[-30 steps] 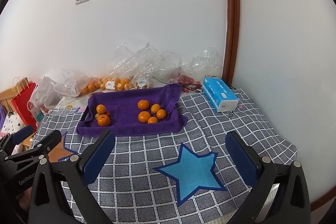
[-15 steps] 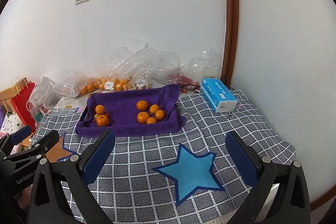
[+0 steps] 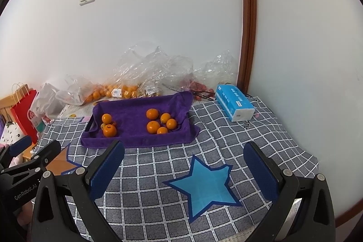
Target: Organize fruits
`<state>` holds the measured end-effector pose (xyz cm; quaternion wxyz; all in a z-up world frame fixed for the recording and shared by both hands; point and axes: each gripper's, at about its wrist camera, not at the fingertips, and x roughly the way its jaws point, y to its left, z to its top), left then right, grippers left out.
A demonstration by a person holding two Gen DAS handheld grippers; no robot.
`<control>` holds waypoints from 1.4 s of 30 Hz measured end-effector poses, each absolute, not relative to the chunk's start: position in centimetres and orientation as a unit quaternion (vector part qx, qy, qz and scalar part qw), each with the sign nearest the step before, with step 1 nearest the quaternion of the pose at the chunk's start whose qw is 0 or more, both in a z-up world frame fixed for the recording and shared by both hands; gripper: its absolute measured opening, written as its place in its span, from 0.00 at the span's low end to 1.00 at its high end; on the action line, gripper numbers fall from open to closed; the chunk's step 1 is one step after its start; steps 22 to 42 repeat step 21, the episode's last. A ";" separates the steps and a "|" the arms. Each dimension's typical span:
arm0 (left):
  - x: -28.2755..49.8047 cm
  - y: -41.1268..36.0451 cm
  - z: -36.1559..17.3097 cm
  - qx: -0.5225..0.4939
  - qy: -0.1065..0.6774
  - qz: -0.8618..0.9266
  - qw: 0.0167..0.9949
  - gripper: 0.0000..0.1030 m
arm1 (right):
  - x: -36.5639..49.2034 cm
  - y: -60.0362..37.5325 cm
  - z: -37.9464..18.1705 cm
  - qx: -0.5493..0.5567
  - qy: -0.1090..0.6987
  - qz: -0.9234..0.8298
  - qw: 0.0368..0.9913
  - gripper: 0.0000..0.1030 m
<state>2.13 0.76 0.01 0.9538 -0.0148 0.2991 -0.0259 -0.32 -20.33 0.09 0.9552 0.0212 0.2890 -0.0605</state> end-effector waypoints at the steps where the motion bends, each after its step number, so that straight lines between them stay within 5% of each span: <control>1: 2.1 0.8 0.0 -0.014 0.299 -0.025 0.954 0.89 | -0.3 -20.4 0.1 0.021 0.289 -0.061 0.955 1.00; 42: 1.9 0.9 0.3 -0.022 0.286 -0.020 0.958 0.89 | -0.7 -20.1 0.3 0.030 0.281 -0.048 0.958 1.00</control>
